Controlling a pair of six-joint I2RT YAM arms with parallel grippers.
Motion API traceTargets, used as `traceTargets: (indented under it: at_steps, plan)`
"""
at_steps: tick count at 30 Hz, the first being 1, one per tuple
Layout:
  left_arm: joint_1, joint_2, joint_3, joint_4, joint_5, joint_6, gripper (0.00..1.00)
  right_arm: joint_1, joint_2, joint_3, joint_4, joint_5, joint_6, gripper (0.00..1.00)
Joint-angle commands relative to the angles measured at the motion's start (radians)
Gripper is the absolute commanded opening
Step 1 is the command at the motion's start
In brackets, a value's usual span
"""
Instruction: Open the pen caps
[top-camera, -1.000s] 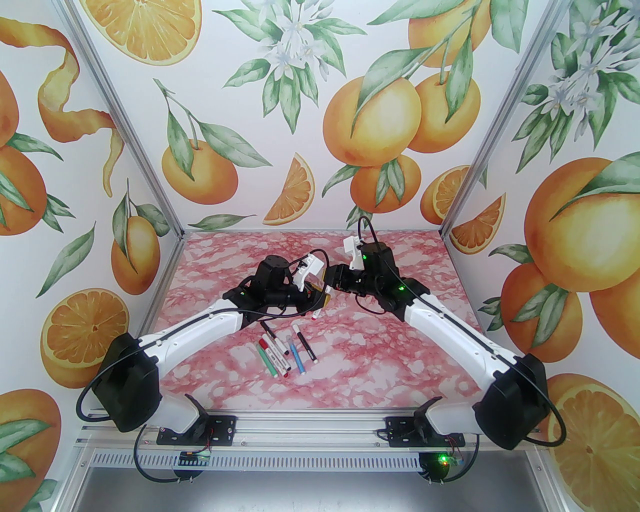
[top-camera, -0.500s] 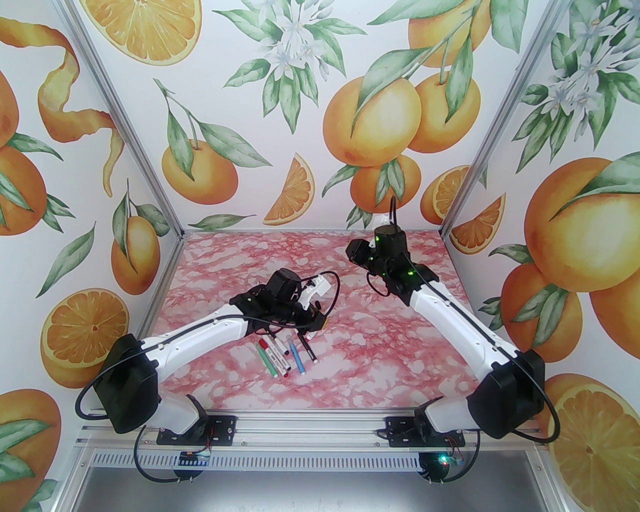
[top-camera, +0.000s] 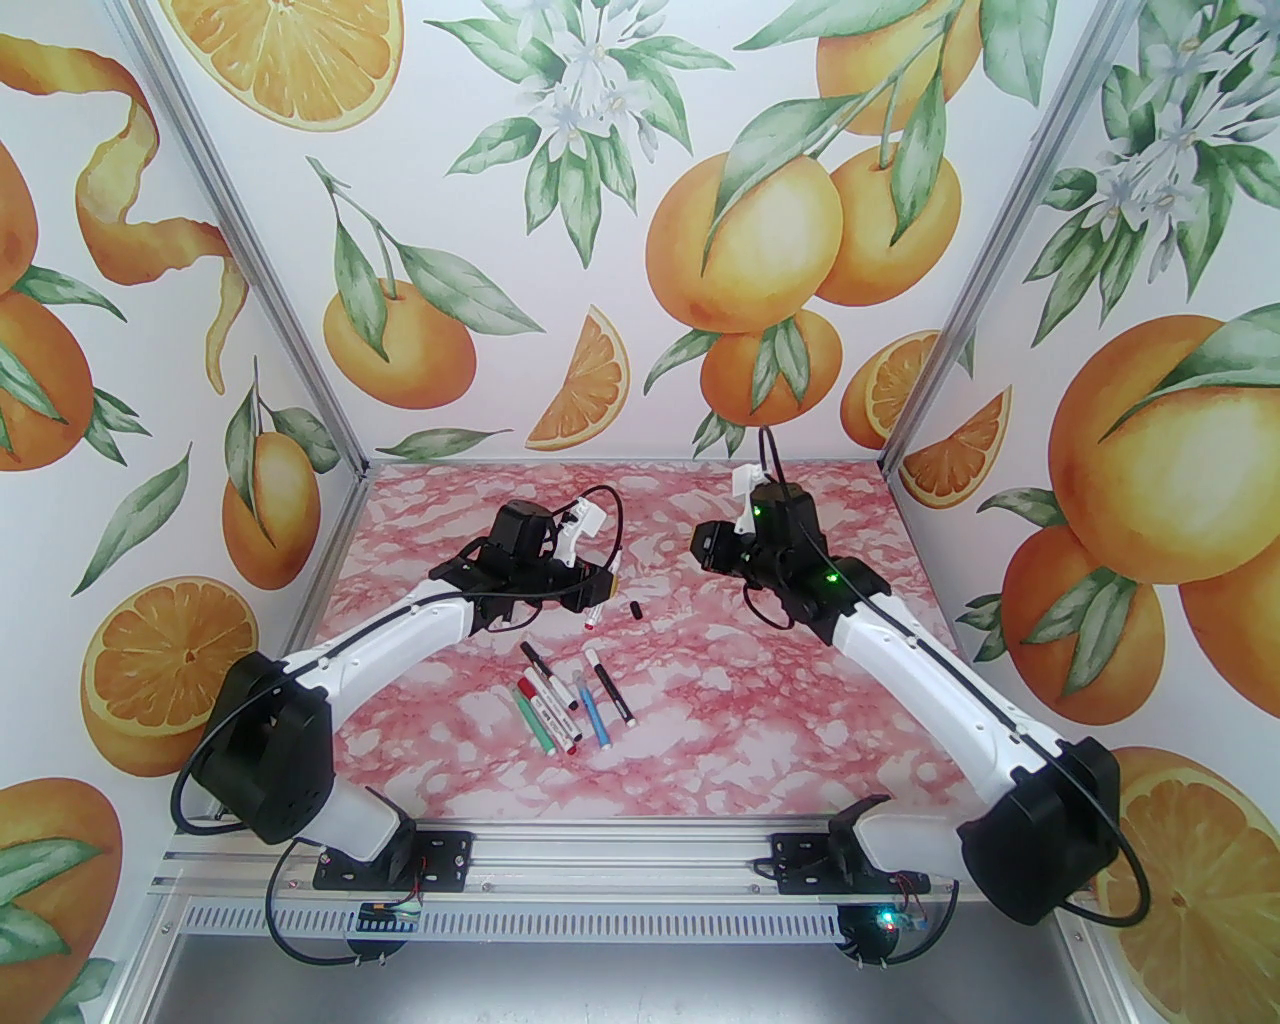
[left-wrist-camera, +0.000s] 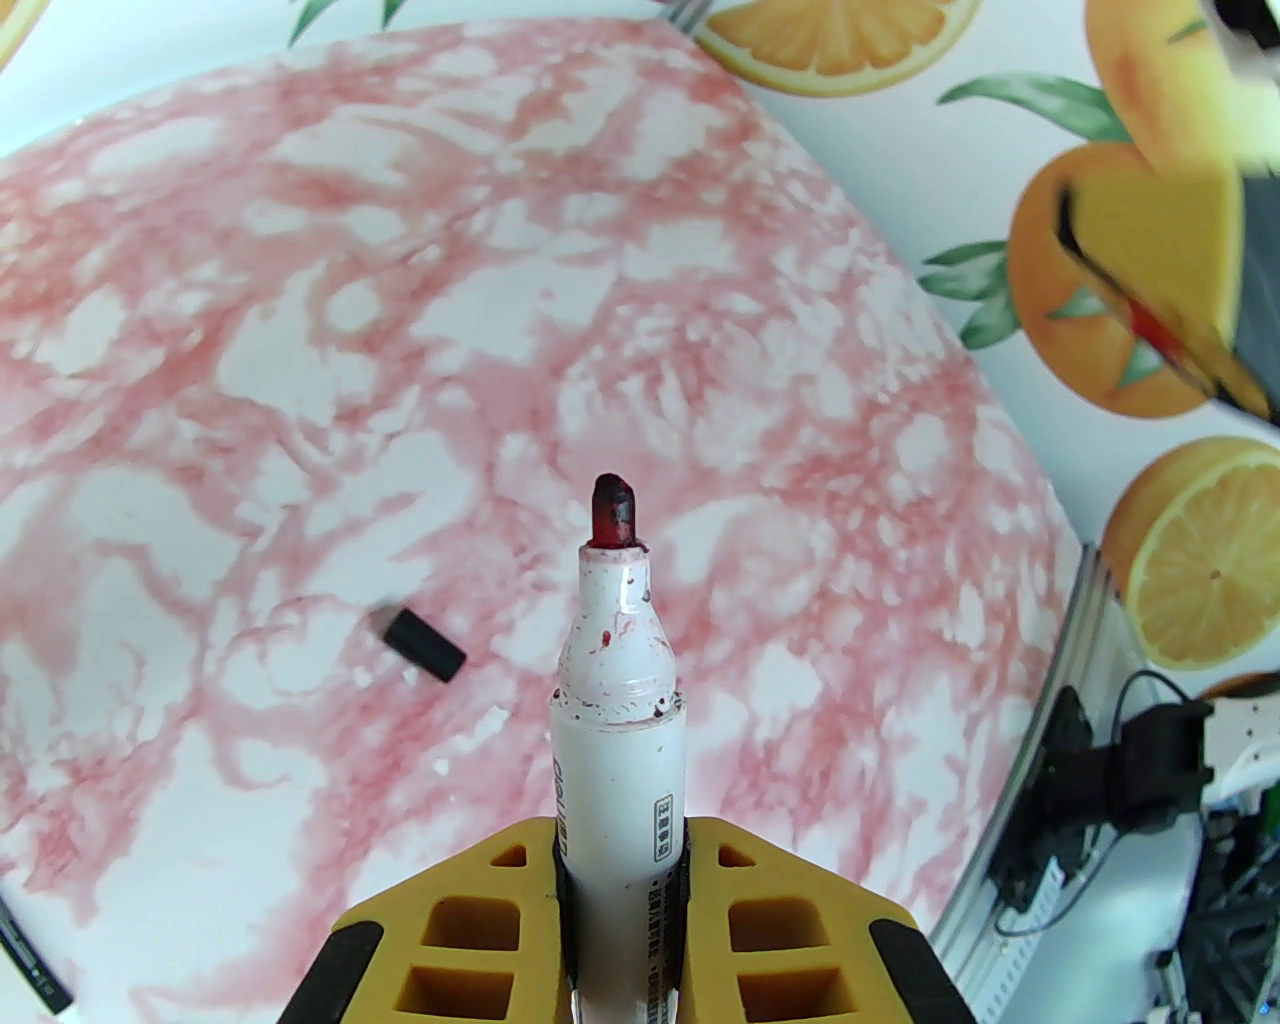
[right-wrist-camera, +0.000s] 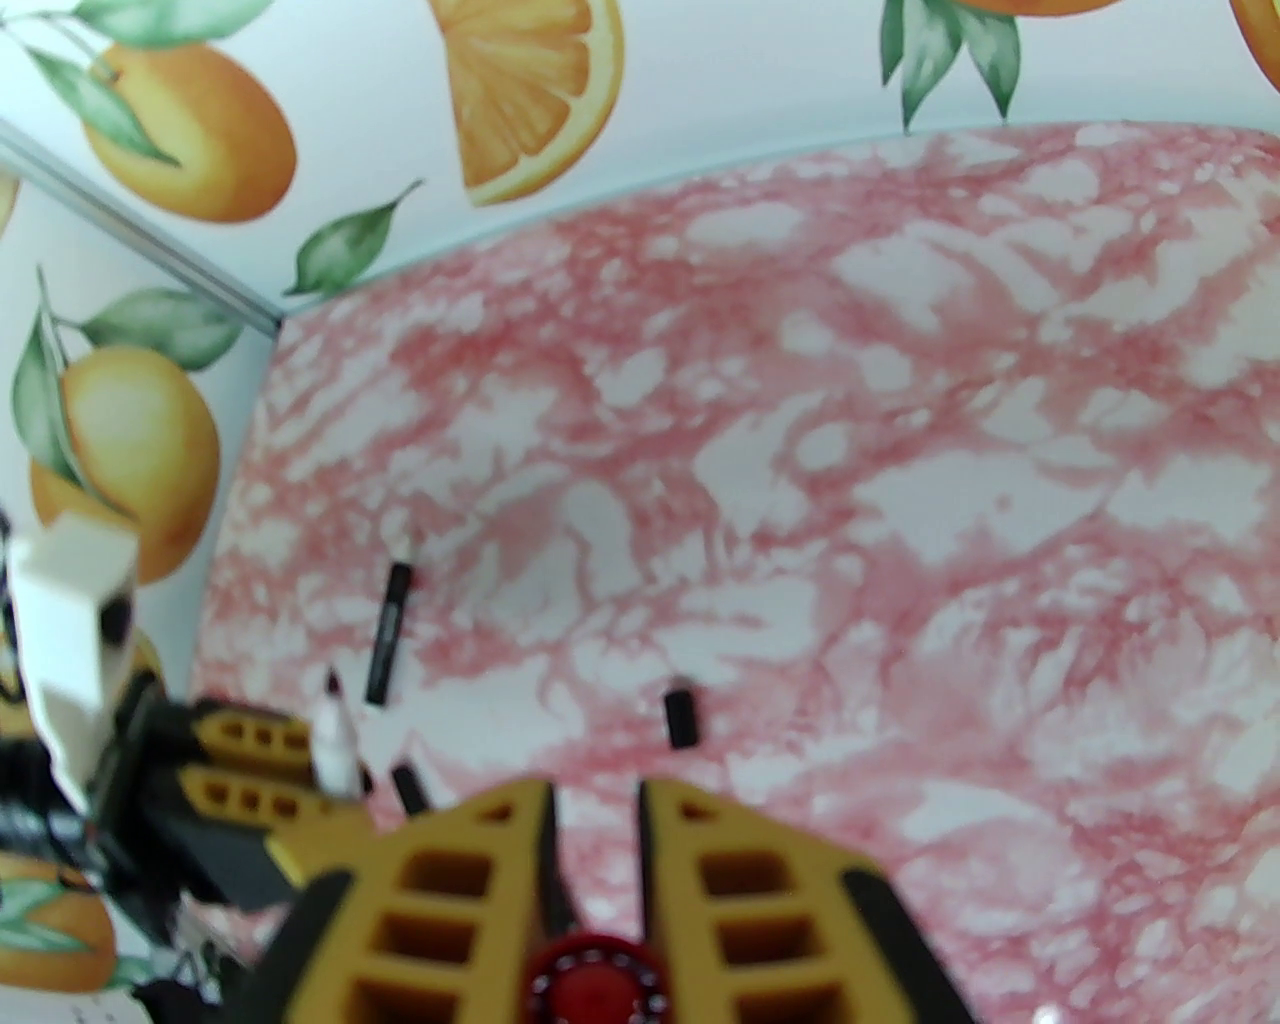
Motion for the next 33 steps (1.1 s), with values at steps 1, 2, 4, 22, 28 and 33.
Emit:
traceTargets:
  at_steps: [1,2,4,22,28,33]
  plan:
    - [0.028,-0.001,0.044,0.046,-0.001,-0.024,0.03,0.025,-0.012,-0.035,-0.047,0.044,-0.026,0.13]
    - [0.031,0.0,0.051,0.038,-0.008,-0.021,0.03,0.032,-0.013,-0.04,-0.045,0.051,-0.025,0.12]
    - [0.036,0.0,0.056,0.037,-0.008,-0.021,0.03,0.046,-0.007,-0.043,-0.045,0.065,-0.019,0.12]
    - [0.08,-0.102,0.039,-0.034,-0.021,-0.024,0.03,0.103,0.154,-0.032,0.034,0.064,0.038,0.12]
    - [0.079,-0.127,0.013,-0.113,0.038,-0.005,0.04,0.109,0.244,-0.01,0.057,0.026,0.015,0.12]
    - [0.078,-0.196,-0.097,-0.048,-0.008,-0.052,0.04,0.11,0.302,0.022,0.014,0.054,-0.015,0.12]
